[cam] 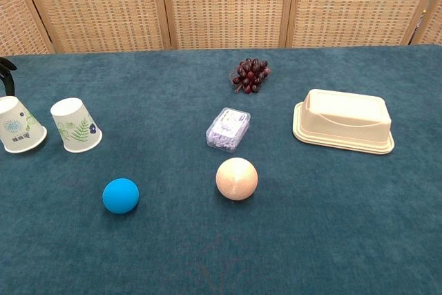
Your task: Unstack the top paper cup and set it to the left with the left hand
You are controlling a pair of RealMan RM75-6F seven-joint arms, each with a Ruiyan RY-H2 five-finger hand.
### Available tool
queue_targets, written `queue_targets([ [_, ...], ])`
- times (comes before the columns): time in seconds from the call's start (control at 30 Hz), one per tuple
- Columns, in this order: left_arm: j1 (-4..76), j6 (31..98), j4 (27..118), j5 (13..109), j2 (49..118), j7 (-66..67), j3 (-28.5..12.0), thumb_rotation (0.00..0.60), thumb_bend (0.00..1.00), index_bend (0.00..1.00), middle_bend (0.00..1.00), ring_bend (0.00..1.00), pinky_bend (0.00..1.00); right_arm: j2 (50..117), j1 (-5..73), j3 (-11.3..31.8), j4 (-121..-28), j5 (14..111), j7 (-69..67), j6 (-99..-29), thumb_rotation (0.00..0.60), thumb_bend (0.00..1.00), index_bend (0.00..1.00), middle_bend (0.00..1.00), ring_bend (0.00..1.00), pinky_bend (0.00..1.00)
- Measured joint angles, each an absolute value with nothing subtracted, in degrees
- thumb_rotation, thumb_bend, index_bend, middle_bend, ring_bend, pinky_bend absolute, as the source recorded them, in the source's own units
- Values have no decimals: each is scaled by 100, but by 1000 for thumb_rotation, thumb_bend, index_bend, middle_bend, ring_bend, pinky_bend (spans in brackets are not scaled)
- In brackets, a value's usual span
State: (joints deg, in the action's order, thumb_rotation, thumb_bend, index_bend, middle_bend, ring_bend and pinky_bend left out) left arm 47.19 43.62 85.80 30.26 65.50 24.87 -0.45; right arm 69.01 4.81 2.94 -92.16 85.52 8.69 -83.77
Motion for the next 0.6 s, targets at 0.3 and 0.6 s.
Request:
queue_targets([
  [0.3, 4687, 4623, 8324, 3077, 6847, 2518, -61, 600, 263, 0, 0, 0, 0, 6912, 472, 310, -9178, 8543, 831, -8403, 600, 89, 0, 0, 0, 0],
  [0.6, 4281, 5211, 9142, 4037, 6359, 1895, -247, 600, 263, 0, 0, 0, 0, 6909, 485, 297, -9221, 8584, 870, -8394, 600, 89, 0, 0, 0, 0],
])
